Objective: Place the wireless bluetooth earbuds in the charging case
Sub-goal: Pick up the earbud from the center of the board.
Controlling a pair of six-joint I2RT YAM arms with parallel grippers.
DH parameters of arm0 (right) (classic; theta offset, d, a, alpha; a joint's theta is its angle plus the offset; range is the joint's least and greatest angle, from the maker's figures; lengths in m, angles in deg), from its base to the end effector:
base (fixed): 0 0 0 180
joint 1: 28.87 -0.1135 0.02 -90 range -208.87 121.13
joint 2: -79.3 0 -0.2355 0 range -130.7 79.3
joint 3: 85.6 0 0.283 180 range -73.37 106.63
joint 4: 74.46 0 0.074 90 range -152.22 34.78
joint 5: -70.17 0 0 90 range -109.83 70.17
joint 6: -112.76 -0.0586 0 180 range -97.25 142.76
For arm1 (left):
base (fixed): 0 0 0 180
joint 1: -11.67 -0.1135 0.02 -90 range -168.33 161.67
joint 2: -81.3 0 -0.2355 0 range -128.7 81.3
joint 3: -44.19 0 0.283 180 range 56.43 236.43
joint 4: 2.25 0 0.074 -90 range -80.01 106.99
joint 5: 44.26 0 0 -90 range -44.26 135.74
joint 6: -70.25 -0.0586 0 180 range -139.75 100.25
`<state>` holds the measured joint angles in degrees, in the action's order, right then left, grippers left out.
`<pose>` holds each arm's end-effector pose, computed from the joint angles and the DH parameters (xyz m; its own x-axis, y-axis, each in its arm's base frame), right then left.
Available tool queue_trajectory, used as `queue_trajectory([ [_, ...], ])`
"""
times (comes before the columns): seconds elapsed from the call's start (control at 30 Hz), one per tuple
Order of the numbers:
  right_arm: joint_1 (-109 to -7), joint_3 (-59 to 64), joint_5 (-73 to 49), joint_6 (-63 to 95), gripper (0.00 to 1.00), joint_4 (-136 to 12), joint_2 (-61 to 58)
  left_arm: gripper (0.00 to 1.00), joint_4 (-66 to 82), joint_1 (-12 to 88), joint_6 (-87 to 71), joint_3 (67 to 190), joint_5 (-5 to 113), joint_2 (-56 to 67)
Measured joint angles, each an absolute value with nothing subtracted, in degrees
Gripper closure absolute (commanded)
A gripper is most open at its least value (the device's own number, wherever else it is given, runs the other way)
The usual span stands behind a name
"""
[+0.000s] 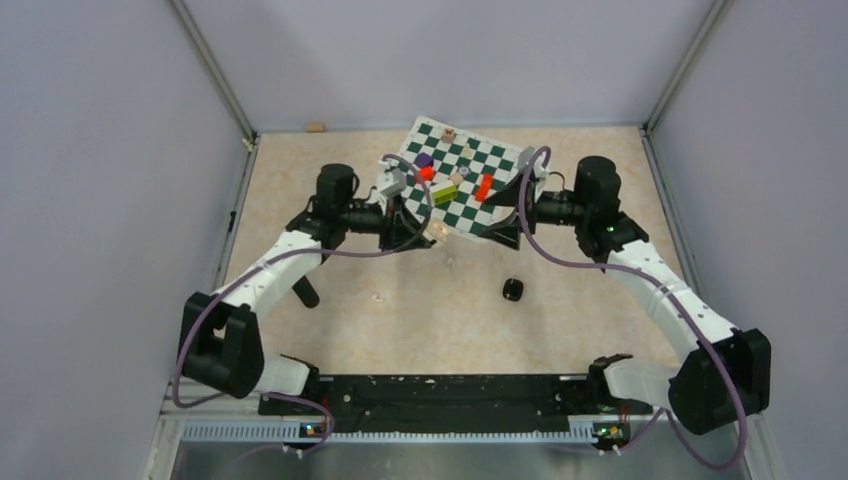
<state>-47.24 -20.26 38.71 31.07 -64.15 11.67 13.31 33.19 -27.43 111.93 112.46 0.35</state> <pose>0.2834 0.1468 0.2972 -0.0669 -0.1017 -0.9926 -0.9744 0.2206 0.0431 0.2999 -0.1761 0.2346 -0.3242 0.1846 -0.9278 0.9459 0.0481 -0.3210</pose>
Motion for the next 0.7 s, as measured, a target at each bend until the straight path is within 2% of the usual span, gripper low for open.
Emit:
queue_trajectory([
  [0.27, -48.20, -9.31, 26.71, 29.74, 0.31, -55.21, -1.60, 1.00, 10.66, 19.53, -25.94, 111.14, 112.62, 12.70],
  [0.43, -54.84, -8.55, 16.37, 35.03, 0.32, -48.96, -7.13, 1.00, 5.11, 11.97, -21.46, 107.14, 114.50, 19.00],
  [0.57, -61.14, -6.74, 14.16, 42.24, 0.37, -44.20, -12.72, 1.00, -5.03, 7.97, -13.95, 99.23, 115.85, 23.06],
  [0.67, -62.03, -2.95, 14.01, 46.90, 0.41, -40.96, -18.36, 1.00, -8.18, 6.79, -10.71, 95.84, 116.44, 25.10],
  [0.7, -61.99, -1.75, 13.82, 47.97, 0.46, -40.37, -20.02, 1.00, -8.90, 6.53, -10.01, 95.76, 116.70, 25.51],
])
